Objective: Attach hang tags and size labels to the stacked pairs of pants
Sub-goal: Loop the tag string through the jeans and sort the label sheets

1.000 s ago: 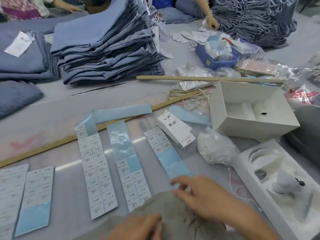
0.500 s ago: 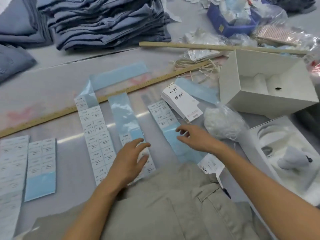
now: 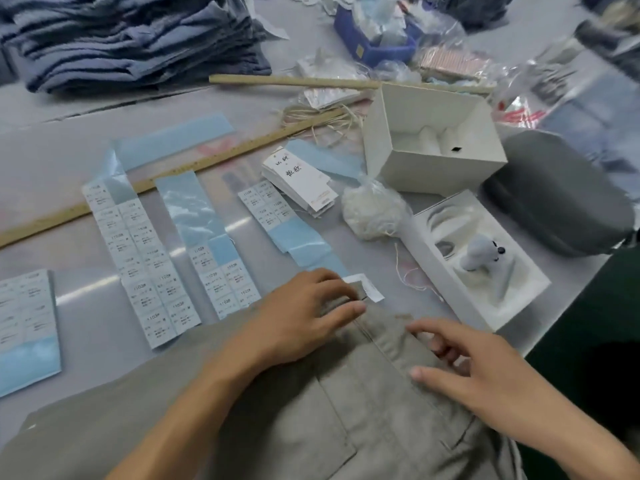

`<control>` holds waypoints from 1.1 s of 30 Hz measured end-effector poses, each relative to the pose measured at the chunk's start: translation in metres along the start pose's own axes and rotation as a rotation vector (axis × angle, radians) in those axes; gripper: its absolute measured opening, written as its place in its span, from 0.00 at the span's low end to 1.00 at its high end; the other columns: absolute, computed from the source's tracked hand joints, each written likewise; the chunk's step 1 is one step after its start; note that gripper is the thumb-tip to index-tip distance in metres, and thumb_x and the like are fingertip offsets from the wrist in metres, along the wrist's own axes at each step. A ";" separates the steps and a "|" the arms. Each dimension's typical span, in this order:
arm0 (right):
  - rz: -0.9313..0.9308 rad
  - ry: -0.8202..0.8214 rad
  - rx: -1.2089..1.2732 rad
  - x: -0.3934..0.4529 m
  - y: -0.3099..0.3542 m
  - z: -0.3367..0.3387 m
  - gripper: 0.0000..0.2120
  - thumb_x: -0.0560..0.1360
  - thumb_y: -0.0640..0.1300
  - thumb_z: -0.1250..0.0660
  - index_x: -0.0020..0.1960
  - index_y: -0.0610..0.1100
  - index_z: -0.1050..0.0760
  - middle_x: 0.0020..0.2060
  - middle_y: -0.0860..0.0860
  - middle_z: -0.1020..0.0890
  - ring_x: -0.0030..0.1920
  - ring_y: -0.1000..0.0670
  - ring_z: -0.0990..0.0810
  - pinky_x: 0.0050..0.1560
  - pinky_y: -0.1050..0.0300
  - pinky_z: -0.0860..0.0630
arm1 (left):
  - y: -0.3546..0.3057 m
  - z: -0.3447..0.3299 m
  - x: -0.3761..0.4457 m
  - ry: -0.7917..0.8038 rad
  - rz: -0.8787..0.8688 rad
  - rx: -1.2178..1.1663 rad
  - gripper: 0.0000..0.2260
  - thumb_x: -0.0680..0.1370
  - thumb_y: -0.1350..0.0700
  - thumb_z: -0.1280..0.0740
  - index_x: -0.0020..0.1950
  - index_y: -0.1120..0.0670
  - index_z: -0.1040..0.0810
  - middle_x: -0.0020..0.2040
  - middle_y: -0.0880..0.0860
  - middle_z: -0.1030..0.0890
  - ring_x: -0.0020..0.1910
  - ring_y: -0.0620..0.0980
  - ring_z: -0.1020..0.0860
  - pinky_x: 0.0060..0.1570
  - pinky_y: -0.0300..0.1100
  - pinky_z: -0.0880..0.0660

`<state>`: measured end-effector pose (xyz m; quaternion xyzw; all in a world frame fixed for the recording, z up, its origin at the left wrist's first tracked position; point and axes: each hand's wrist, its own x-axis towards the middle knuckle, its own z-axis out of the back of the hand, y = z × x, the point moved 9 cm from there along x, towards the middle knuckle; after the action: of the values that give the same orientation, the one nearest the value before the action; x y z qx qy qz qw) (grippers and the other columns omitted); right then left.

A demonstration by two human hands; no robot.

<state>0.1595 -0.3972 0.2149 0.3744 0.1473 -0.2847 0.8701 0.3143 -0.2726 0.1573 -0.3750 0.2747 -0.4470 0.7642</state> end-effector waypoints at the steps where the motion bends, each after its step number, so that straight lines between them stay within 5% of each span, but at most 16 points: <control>1: 0.014 -0.019 0.006 -0.010 0.004 0.000 0.19 0.68 0.52 0.21 0.55 0.69 0.22 0.43 0.59 0.19 0.45 0.63 0.22 0.44 0.70 0.27 | -0.011 -0.004 -0.001 0.004 -0.015 -0.010 0.16 0.79 0.34 0.37 0.56 0.43 0.20 0.54 0.43 0.21 0.55 0.44 0.24 0.58 0.50 0.26; 5: 0.170 -0.200 0.108 -0.055 0.032 0.003 0.26 0.67 0.49 0.18 0.57 0.72 0.23 0.46 0.65 0.18 0.44 0.62 0.19 0.47 0.74 0.28 | -0.039 0.014 -0.013 -0.137 -0.001 -0.280 0.19 0.72 0.30 0.36 0.55 0.40 0.27 0.45 0.44 0.22 0.42 0.43 0.22 0.44 0.43 0.23; 8: 0.385 -0.356 -0.090 -0.093 0.051 -0.002 0.28 0.68 0.45 0.19 0.64 0.63 0.22 0.43 0.63 0.17 0.47 0.60 0.18 0.56 0.68 0.25 | -0.049 0.037 -0.029 -0.146 -0.009 -0.396 0.21 0.72 0.27 0.36 0.58 0.37 0.22 0.38 0.43 0.24 0.34 0.50 0.25 0.36 0.45 0.25; 11: 0.612 -0.560 -0.340 -0.129 0.066 -0.022 0.09 0.69 0.39 0.23 0.47 0.50 0.15 0.40 0.58 0.17 0.43 0.55 0.17 0.57 0.52 0.21 | -0.055 0.030 -0.050 0.081 0.038 -0.063 0.28 0.68 0.19 0.44 0.54 0.34 0.19 0.36 0.40 0.21 0.33 0.42 0.24 0.36 0.46 0.25; 15: 0.634 -0.658 -0.397 -0.152 0.061 -0.055 0.08 0.72 0.37 0.27 0.40 0.49 0.15 0.39 0.54 0.17 0.42 0.53 0.17 0.58 0.50 0.21 | -0.091 0.017 -0.067 0.131 -0.065 0.481 0.34 0.67 0.19 0.47 0.65 0.34 0.26 0.54 0.36 0.24 0.52 0.37 0.26 0.50 0.45 0.24; 18: 0.599 -0.715 -0.365 -0.157 0.052 -0.059 0.07 0.71 0.35 0.26 0.42 0.47 0.14 0.40 0.53 0.17 0.42 0.51 0.17 0.57 0.50 0.20 | -0.103 0.005 -0.061 0.114 -0.080 0.558 0.18 0.77 0.33 0.37 0.62 0.39 0.22 0.56 0.40 0.21 0.56 0.46 0.23 0.52 0.48 0.23; 20: 0.599 -0.727 -0.325 -0.158 0.048 -0.057 0.06 0.72 0.36 0.25 0.44 0.46 0.14 0.42 0.53 0.17 0.43 0.50 0.17 0.56 0.50 0.21 | -0.094 0.010 -0.055 0.025 -0.024 0.451 0.06 0.80 0.42 0.34 0.53 0.41 0.19 0.46 0.42 0.18 0.48 0.47 0.20 0.46 0.47 0.23; 24: 0.577 -0.715 -0.272 -0.157 0.044 -0.048 0.03 0.76 0.40 0.27 0.47 0.46 0.15 0.47 0.54 0.16 0.50 0.52 0.17 0.53 0.53 0.22 | -0.072 0.011 -0.049 0.050 0.099 -0.021 0.04 0.79 0.50 0.29 0.47 0.42 0.16 0.37 0.45 0.15 0.33 0.42 0.20 0.36 0.42 0.24; 28: 0.573 -0.660 -0.298 -0.155 0.050 -0.050 0.07 0.79 0.42 0.34 0.49 0.46 0.16 0.48 0.56 0.15 0.53 0.54 0.17 0.54 0.52 0.21 | -0.068 0.008 -0.050 0.098 0.136 -0.271 0.04 0.80 0.54 0.29 0.48 0.44 0.16 0.41 0.64 0.16 0.37 0.56 0.22 0.40 0.52 0.27; 33: 0.475 -0.623 -0.247 -0.139 0.056 -0.036 0.11 0.82 0.47 0.37 0.58 0.47 0.18 0.42 0.56 0.16 0.38 0.54 0.18 0.40 0.53 0.18 | -0.080 0.011 -0.061 0.067 0.132 -0.434 0.03 0.80 0.57 0.29 0.52 0.49 0.20 0.40 0.60 0.14 0.43 0.67 0.17 0.48 0.63 0.20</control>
<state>0.0814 -0.2858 0.2883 0.1866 -0.1804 -0.1560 0.9531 0.2570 -0.2397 0.2338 -0.4967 0.4136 -0.3388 0.6837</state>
